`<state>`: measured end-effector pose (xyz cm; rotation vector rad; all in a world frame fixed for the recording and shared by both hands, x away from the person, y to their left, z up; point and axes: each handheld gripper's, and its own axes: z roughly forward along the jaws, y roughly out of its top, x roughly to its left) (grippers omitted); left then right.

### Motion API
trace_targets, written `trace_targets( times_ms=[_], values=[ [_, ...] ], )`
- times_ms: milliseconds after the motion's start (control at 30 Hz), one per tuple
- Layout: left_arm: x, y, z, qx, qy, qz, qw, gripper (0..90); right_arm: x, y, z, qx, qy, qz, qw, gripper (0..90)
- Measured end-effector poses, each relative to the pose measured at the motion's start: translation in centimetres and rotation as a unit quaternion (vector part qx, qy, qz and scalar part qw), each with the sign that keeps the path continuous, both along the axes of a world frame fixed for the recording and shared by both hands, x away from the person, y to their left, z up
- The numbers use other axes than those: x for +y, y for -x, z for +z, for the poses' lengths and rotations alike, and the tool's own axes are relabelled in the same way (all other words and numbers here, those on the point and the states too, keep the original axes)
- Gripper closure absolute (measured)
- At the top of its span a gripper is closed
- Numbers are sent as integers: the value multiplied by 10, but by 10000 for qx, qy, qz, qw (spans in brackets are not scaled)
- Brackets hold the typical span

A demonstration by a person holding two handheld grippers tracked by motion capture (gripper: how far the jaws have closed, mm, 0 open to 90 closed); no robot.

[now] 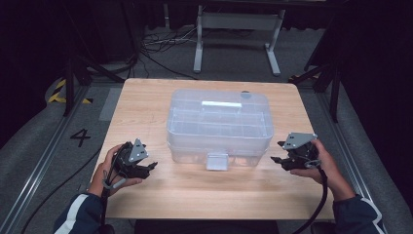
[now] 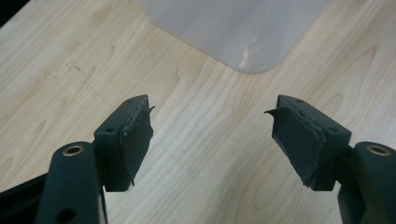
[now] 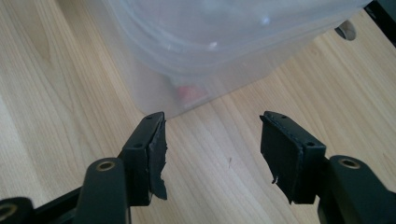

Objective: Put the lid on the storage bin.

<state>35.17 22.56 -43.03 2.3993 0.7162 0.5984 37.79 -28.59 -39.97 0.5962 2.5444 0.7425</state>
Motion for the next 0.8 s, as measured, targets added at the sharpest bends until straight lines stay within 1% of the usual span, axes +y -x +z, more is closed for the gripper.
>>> trace_targets(
  times_ms=[33, 100, 200, 267, 333, 367, 467, 533, 567, 633, 700, 733, 800],
  values=[
    [0, 1, -1, 33, -24, -6, 10000, 280, 0, 1, -1, -9, 40, -12, 10000, 404],
    [1, 4, -1, 30, -126, -8, 9999, 299, -2, 4, -4, 14, 89, -6, 10000, 396],
    [3, 6, -4, 59, -148, -37, 9999, 291, -3, 6, -6, 3, 78, 31, 10000, 381],
    [7, 9, -6, 109, -194, 9, 9998, 277, -6, 8, -10, -7, 82, -36, 10000, 370],
    [8, 10, -7, 104, -190, 33, 9998, 274, -10, 9, -12, -34, 41, -93, 9999, 362],
    [13, 12, -8, 162, -89, 82, 9998, 267, -12, 10, -13, -40, 17, -130, 9999, 357],
    [17, 13, -10, 215, -79, 135, 9996, 252, -16, 11, -15, -80, -52, -188, 9998, 347],
    [20, 15, -13, 242, -58, 161, 9996, 238, -21, 12, -18, -39, -125, -246, 9996, 345],
    [22, 16, -14, 263, -15, 145, 9995, 230, -26, 13, -22, -27, -133, -279, 9995, 344],
    [26, 19, -16, 272, 40, 138, 9995, 224, -29, 14, -24, -15, -155, -332, 9993, 344],
    [29, 22, -18, 264, 21, 159, 9995, 209, -37, 16, -30, 18, -217, -426, 9989, 340],
    [31, 23, -20, 324, 4, 113, 9994, 182, -40, 17, -33, 36, -253, -472, 9986, 340],
    [31, 24, -22, 290, -33, 133, 9995, 171, -49, 19, -39, 71, -302, -631, 9975, 330]
  ],
)
